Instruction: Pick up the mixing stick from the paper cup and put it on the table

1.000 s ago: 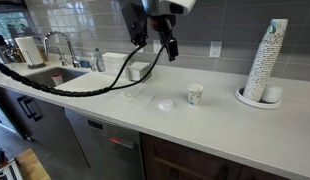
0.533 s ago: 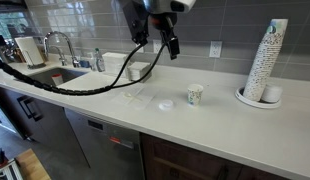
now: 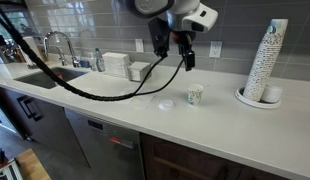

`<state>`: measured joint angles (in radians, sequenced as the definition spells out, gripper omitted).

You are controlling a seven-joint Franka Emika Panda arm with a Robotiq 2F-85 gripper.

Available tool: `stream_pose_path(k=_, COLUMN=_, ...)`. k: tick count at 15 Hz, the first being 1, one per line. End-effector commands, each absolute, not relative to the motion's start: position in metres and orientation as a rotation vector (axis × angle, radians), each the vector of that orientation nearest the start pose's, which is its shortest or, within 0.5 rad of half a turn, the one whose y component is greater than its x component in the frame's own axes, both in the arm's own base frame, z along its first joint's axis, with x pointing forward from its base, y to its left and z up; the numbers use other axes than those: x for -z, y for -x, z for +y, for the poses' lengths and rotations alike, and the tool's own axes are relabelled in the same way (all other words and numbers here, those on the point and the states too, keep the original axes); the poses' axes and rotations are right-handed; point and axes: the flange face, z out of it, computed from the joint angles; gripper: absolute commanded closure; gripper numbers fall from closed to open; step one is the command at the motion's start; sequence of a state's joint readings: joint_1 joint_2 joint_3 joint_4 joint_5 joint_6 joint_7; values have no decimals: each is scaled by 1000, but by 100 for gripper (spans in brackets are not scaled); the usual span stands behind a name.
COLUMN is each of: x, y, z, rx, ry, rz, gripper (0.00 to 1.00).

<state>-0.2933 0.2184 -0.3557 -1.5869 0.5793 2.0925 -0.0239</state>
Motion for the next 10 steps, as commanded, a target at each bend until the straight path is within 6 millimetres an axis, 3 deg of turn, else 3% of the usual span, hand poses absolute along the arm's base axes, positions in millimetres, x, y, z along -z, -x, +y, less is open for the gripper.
stream_pose_path(k=1, x=-522, y=-583, z=-376, rx=526, ry=2497, rz=1137, gripper=0)
stream_pose_path(k=10, x=-452, y=-640, z=-390, rx=432, ry=2499, rz=1180, gripper=0)
